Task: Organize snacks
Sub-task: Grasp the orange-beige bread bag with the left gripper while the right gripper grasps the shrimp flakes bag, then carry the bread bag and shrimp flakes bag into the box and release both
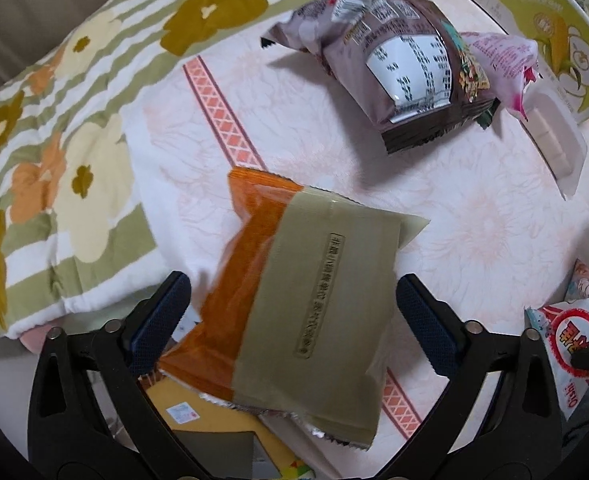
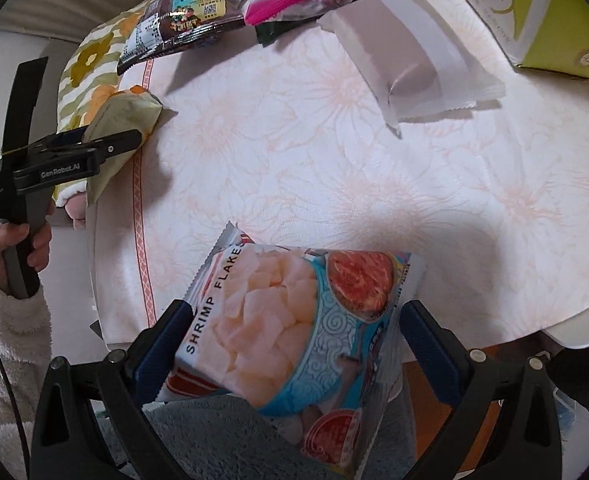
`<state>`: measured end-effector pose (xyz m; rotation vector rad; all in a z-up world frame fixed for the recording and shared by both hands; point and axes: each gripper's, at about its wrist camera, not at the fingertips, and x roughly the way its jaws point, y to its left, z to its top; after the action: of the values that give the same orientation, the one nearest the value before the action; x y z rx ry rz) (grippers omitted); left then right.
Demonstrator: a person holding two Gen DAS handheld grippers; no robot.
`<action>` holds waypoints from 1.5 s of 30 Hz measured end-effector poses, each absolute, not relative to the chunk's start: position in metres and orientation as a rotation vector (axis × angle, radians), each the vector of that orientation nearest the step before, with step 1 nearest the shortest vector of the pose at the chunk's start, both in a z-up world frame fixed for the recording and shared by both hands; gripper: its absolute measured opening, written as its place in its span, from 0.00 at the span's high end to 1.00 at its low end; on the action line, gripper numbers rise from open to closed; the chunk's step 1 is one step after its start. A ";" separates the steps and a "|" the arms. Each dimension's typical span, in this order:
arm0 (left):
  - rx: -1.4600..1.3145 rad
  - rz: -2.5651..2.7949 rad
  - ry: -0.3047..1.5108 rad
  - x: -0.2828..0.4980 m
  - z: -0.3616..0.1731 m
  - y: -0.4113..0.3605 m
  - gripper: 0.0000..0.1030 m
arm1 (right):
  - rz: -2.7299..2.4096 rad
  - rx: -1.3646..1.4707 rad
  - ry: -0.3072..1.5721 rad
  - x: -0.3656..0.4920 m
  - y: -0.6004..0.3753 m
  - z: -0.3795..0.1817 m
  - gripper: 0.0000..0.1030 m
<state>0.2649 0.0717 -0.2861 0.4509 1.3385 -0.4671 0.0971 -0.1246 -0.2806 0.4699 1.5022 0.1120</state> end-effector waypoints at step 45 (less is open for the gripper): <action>0.209 -0.391 1.094 0.219 -0.134 0.032 0.36 | 0.142 0.373 1.039 0.135 -0.225 -0.131 0.19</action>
<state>0.2193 0.0322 -0.1337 0.2092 1.0939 -0.3915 0.1353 -0.2247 -0.1311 0.3730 1.0392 0.1421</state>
